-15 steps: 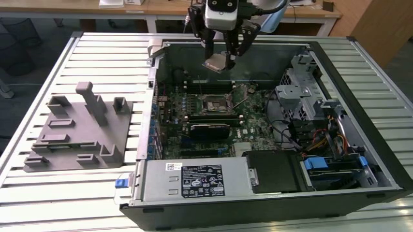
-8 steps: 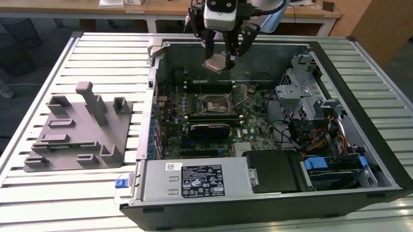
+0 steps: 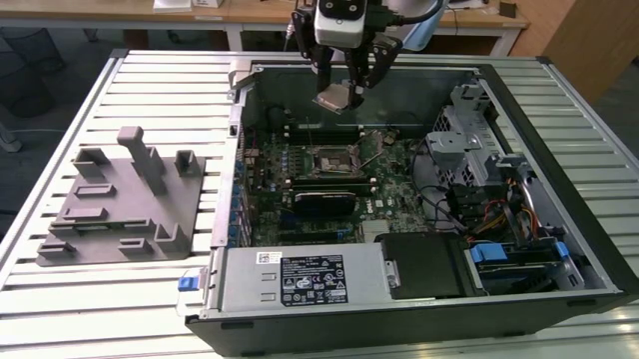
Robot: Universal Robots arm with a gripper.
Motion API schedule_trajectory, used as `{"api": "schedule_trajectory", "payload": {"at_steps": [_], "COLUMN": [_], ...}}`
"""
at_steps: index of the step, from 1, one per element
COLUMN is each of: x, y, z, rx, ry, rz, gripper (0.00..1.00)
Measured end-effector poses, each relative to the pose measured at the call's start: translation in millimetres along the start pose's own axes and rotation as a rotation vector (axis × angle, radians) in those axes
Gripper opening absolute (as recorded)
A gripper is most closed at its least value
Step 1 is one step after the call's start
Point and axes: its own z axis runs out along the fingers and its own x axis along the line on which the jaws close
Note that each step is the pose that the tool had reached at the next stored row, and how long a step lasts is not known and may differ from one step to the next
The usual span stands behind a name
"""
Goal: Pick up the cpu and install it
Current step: 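Place the cpu into insertion slot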
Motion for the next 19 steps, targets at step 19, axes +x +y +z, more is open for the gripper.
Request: {"api": "schedule_trajectory", "payload": {"at_steps": [19], "x": [0.0], "y": [0.0], "z": [1.9], "rx": [0.0023], "ry": [-0.0007], "rz": [0.085], "gripper": [0.54]}}
